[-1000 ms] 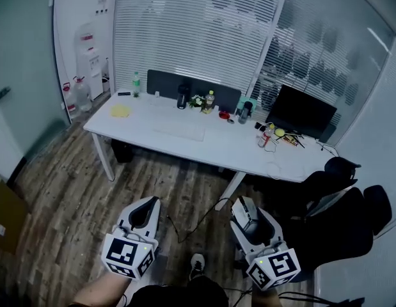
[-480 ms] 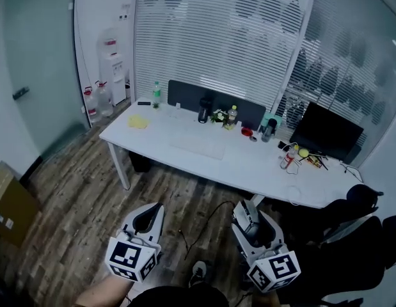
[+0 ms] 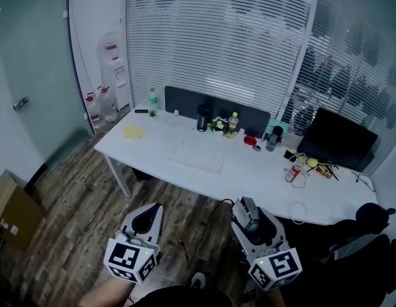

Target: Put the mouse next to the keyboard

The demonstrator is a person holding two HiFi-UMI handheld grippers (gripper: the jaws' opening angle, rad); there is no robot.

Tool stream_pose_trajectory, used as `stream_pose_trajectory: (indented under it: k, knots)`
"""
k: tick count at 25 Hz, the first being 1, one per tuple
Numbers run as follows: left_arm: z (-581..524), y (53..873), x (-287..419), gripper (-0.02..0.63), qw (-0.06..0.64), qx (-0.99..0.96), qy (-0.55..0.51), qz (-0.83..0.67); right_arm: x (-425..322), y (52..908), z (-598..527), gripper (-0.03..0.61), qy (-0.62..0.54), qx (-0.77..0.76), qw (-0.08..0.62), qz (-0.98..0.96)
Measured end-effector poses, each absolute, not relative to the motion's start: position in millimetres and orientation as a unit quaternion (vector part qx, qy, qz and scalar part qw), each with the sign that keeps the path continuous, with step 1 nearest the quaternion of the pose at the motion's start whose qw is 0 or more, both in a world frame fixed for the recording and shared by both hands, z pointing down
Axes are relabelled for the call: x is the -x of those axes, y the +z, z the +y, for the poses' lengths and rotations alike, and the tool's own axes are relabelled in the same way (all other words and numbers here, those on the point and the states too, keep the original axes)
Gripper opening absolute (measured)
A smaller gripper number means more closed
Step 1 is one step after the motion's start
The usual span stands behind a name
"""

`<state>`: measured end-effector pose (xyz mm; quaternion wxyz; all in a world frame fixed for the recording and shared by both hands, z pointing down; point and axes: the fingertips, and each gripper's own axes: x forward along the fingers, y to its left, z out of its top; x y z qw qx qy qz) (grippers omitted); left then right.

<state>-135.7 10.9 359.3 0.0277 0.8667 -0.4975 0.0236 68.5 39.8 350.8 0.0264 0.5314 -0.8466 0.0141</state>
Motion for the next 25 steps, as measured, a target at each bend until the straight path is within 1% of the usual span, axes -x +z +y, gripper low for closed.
stream_pose_trajectory:
  k: [13, 17, 25]
  knots:
    - [-41, 366, 74, 0.029, 0.026, -0.869, 0.04, -0.493, -114, 366, -18, 0.295, 0.025, -0.513, 0.026, -0.858]
    - [-56, 369, 59, 0.029, 0.033, -0.869, 0.049, -0.491, -127, 366, -29, 0.295, 0.027, -0.511, 0.024, -0.859]
    - [-86, 376, 39, 0.029, 0.026, -0.876, 0.062, -0.478, -142, 371, -48, 0.295, 0.03, -0.522, 0.018, -0.852]
